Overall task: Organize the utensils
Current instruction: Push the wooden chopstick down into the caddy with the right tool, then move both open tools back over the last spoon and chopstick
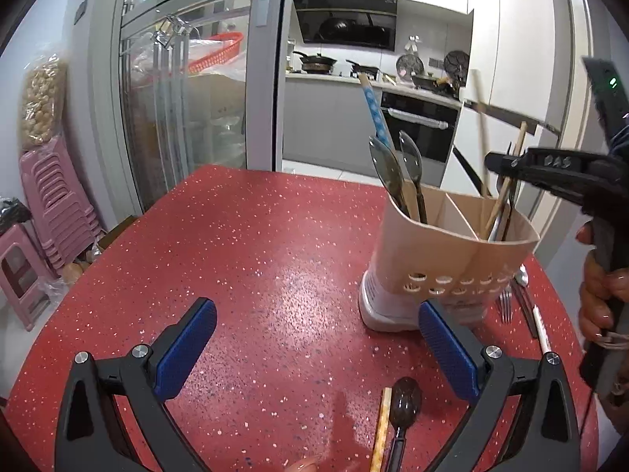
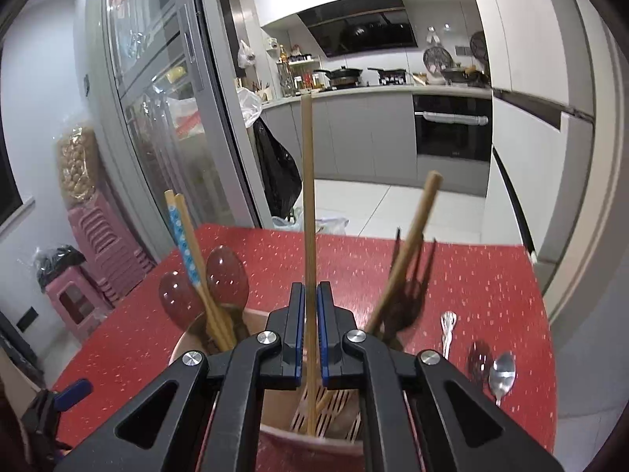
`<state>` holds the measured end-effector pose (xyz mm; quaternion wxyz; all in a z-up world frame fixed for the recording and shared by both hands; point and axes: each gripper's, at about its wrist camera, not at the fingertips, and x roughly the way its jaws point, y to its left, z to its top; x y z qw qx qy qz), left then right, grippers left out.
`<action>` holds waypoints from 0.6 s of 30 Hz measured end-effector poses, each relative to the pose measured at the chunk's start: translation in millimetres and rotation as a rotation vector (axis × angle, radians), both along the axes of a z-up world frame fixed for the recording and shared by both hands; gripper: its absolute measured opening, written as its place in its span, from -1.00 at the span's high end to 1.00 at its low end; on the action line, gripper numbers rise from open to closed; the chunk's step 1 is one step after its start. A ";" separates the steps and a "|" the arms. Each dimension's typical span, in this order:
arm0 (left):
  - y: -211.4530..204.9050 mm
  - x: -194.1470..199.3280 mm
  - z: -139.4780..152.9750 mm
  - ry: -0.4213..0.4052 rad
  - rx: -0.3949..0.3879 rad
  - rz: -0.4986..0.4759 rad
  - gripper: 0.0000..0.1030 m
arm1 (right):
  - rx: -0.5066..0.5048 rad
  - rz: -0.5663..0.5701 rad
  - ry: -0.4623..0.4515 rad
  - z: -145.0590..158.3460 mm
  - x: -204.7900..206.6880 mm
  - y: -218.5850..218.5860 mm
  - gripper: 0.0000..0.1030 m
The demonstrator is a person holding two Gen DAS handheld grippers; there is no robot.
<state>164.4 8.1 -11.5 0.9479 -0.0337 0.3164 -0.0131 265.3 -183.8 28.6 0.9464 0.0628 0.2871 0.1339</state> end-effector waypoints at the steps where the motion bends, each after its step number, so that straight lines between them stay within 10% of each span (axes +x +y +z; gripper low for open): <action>1: -1.7 -0.6 -0.1 0.010 0.007 -0.002 -1.00 | 0.003 0.000 0.005 1.1 -2.1 -2.4 0.83; 6: -3.0 -2.5 -0.9 0.051 0.006 -0.009 -1.00 | 0.023 -0.010 0.015 7.2 -21.2 -9.4 0.15; 18: -2.4 -17.3 -1.3 0.085 0.024 -0.023 -1.00 | 0.063 0.023 0.080 11.6 -79.1 -7.2 0.11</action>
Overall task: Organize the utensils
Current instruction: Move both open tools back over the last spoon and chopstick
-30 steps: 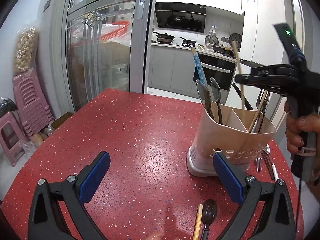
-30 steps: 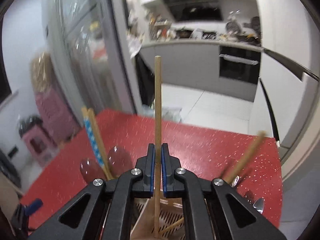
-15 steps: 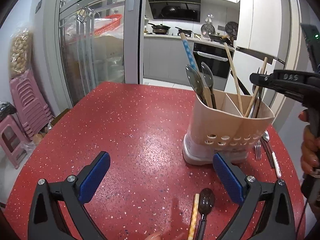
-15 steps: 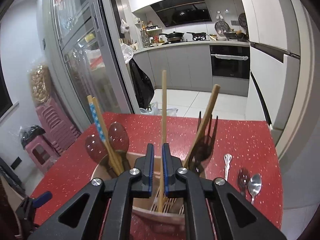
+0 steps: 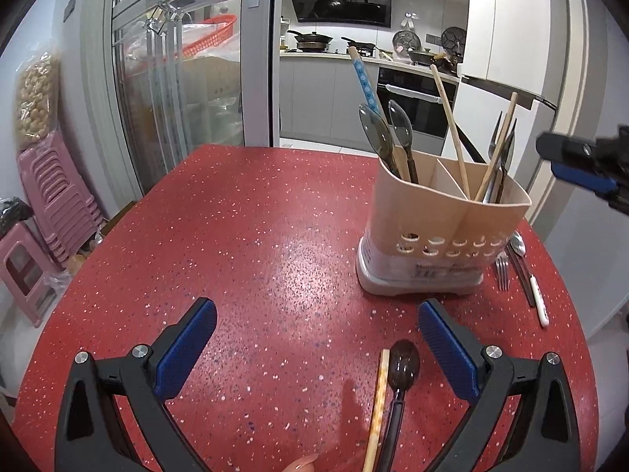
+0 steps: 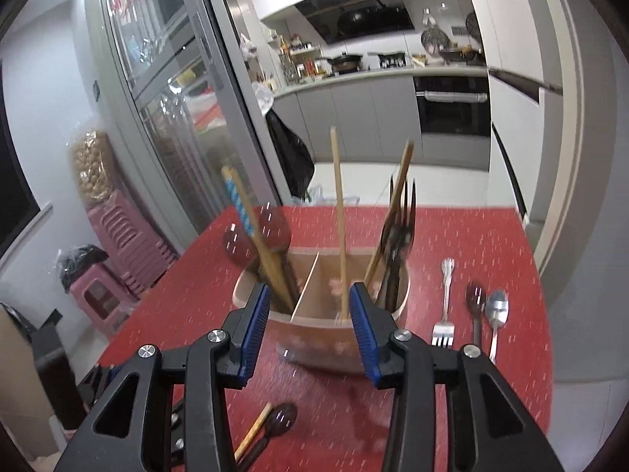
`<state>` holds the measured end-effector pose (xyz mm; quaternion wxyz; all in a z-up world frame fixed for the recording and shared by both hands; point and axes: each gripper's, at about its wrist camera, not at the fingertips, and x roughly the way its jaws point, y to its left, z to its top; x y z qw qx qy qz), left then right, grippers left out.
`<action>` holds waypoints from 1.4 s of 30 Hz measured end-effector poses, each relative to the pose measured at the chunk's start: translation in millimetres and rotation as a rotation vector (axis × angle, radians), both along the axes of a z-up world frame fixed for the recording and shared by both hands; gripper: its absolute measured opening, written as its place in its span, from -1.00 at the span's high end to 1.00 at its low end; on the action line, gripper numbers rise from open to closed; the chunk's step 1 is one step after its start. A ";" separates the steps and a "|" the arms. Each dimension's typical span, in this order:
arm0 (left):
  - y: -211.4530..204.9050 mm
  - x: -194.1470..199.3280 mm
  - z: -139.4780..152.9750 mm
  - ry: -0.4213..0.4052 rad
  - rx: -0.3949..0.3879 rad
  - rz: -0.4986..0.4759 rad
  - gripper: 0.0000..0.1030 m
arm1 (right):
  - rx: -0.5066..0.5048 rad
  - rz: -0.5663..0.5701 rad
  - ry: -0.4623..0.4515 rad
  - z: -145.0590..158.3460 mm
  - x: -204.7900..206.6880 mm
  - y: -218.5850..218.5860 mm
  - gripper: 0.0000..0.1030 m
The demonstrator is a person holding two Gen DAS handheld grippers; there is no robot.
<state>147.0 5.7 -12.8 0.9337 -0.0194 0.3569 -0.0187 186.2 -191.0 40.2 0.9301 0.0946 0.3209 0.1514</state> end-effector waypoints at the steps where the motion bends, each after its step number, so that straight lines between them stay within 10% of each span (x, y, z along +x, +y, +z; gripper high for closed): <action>1: 0.3 -1.8 -0.7 0.002 0.005 -0.003 -1.00 | 0.008 0.003 0.021 -3.7 -3.7 -0.2 0.11; 19: 53.0 -35.2 -44.8 0.180 0.048 -0.024 -1.00 | -0.106 0.058 0.626 -138.0 -26.0 68.7 0.21; 42: 78.6 -51.3 -53.1 0.183 -0.005 0.002 -1.00 | -0.371 0.032 0.606 -147.8 -1.9 143.8 0.47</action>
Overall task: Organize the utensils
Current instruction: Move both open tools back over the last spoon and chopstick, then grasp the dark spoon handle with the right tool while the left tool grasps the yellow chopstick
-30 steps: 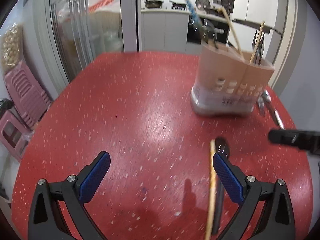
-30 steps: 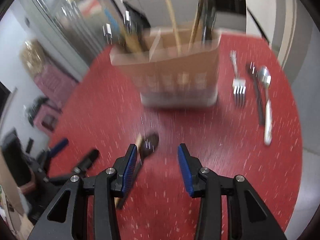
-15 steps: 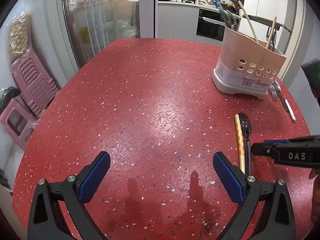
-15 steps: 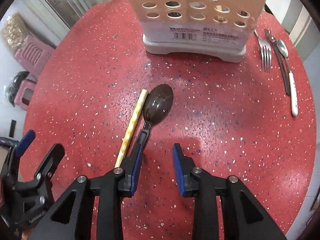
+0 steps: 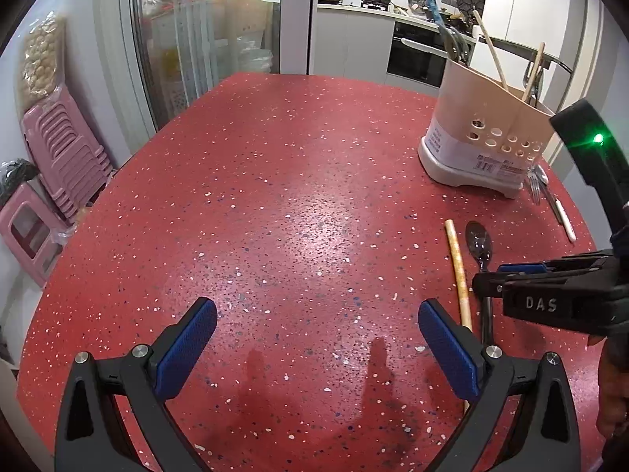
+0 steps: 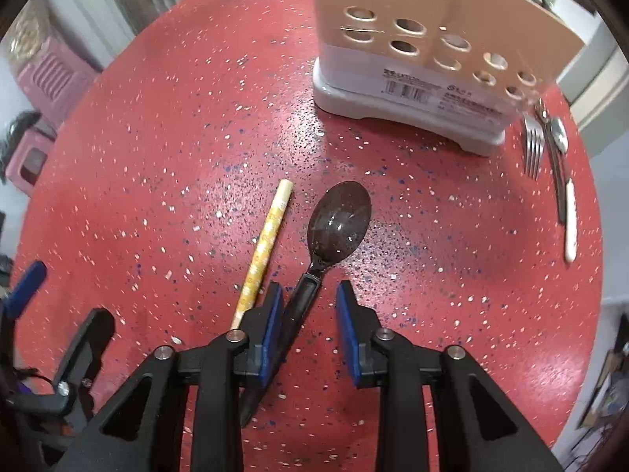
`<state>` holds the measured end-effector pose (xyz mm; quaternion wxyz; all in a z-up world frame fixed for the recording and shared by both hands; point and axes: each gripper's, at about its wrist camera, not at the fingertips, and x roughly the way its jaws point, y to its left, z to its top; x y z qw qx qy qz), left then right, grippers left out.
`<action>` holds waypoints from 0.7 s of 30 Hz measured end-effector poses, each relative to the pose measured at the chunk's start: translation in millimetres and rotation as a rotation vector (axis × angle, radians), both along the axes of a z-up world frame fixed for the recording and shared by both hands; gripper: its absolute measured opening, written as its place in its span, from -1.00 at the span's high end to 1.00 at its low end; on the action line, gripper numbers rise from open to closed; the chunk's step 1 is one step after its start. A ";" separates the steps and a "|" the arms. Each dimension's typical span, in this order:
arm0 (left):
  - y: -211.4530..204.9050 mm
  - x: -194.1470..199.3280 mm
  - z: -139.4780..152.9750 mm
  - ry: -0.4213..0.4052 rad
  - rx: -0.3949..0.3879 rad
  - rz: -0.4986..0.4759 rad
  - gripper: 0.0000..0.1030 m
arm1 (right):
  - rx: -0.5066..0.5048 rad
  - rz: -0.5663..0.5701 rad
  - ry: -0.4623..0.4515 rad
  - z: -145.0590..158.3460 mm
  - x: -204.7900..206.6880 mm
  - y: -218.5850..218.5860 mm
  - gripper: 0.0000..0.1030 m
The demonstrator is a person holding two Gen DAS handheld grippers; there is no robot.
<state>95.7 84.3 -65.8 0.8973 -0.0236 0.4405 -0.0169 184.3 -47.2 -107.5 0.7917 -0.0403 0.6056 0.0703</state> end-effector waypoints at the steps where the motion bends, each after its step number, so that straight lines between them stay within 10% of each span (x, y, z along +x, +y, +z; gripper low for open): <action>1: -1.4 -0.4 0.2 -0.001 0.001 -0.005 -1.00 | -0.005 0.011 -0.002 -0.3 -1.4 1.1 0.49; 21: -89.8 32.4 -19.3 0.207 0.047 -0.226 -0.90 | 0.081 0.096 -0.050 9.7 -52.3 -80.8 1.00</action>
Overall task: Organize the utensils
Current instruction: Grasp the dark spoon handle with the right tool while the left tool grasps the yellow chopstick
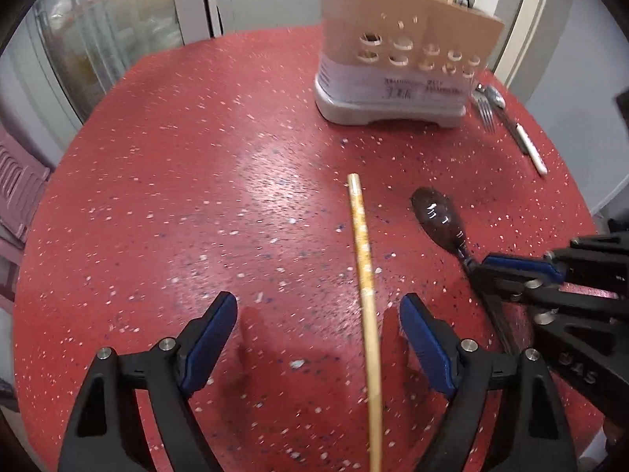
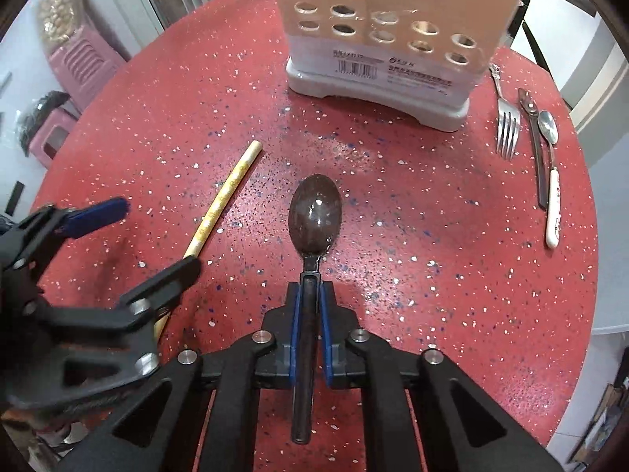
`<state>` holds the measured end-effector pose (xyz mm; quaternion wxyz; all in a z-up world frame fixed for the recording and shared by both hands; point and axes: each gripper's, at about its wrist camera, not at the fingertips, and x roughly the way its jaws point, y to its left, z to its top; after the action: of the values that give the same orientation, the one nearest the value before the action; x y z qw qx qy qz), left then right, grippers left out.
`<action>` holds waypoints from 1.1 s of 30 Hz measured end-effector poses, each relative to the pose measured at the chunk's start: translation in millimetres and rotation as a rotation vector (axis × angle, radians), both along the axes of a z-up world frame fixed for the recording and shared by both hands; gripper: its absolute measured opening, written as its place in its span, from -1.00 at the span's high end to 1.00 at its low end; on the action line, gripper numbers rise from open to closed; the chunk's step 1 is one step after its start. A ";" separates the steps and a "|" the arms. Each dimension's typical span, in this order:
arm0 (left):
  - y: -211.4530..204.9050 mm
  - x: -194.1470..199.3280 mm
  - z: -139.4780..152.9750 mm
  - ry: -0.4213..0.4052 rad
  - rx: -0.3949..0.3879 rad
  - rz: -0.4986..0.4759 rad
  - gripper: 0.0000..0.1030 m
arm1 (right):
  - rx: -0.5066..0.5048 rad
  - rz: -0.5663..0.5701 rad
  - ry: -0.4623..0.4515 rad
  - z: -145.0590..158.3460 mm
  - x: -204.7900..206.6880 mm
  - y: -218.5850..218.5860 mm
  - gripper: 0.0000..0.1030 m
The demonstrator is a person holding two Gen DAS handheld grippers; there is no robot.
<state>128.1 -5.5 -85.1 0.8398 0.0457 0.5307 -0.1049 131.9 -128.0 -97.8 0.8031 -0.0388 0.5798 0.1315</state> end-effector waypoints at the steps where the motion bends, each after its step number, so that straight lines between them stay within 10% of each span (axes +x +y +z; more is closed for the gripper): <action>1: -2.8 1.8 -1.8 0.014 0.008 -0.003 -0.80 | 0.010 -0.001 -0.002 1.5 -1.3 -4.2 1.00; 15: -17.3 10.5 -3.8 0.052 0.075 -0.025 -0.79 | 0.095 0.001 0.090 -2.2 17.9 -19.1 0.93; 20: -10.3 8.5 -4.1 0.048 0.079 -0.020 -0.79 | 0.076 -0.017 0.100 -1.9 20.0 -15.8 0.21; 27: -9.4 5.6 -4.3 0.038 0.085 -0.030 -0.79 | 0.014 -0.009 0.117 -5.8 20.9 6.9 0.26; 33: -11.7 7.2 -3.5 0.049 0.093 -0.032 -0.79 | -0.083 0.050 0.102 -7.6 21.4 20.9 0.76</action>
<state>135.3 -17.2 -88.7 0.8219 0.0904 0.5544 -0.0947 153.4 -107.1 -105.4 0.7666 -0.0798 0.6239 0.1291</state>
